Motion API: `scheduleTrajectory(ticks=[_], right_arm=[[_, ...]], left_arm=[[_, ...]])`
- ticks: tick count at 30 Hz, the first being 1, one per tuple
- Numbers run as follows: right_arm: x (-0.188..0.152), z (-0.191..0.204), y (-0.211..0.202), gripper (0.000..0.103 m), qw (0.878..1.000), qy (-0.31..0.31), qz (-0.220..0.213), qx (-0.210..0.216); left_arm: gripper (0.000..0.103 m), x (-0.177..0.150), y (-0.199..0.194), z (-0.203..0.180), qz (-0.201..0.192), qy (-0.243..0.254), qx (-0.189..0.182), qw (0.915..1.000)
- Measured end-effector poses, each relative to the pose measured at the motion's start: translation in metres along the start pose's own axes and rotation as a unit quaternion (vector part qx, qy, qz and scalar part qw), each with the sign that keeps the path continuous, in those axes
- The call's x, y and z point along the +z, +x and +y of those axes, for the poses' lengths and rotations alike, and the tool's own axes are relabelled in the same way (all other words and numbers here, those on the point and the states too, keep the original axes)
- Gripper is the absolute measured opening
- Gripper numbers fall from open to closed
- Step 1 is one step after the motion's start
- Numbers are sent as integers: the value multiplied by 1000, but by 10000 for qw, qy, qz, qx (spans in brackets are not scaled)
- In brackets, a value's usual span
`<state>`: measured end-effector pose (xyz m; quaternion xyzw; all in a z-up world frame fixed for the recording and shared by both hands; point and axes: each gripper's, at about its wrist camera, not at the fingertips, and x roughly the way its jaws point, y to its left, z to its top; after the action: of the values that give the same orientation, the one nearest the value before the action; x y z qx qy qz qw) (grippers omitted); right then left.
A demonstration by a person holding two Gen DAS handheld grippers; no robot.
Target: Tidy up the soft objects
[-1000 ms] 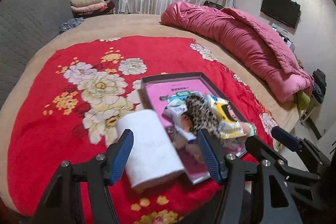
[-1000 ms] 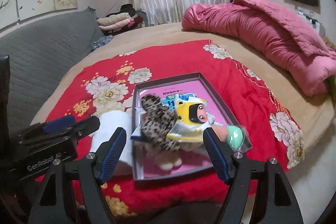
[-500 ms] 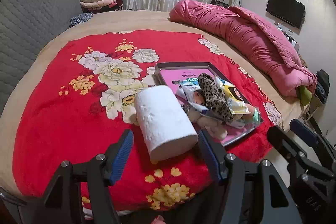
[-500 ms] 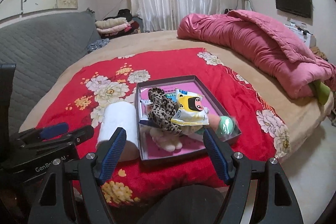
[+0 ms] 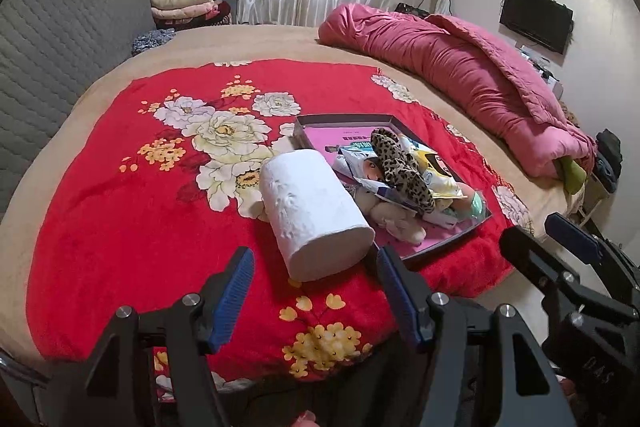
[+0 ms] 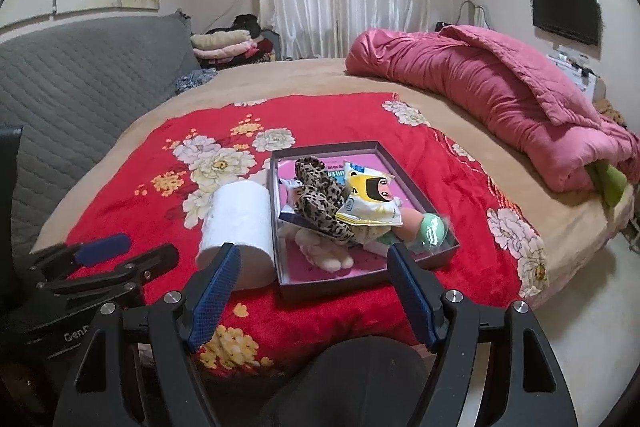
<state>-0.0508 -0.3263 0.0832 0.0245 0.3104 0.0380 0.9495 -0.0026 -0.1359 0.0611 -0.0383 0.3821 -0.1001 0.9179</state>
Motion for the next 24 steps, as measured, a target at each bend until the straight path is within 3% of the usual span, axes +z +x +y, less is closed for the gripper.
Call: scheduleTrajectory(ticks=[9, 24], right_arm=[[-8, -12, -10, 77, 9992, 371, 166, 20], [-13, 6, -7, 77, 9997, -90, 236, -9]], left_arm=[[63, -12, -6, -4, 95, 38, -27, 9999], [63, -23, 4, -5, 218, 197, 90, 9995]])
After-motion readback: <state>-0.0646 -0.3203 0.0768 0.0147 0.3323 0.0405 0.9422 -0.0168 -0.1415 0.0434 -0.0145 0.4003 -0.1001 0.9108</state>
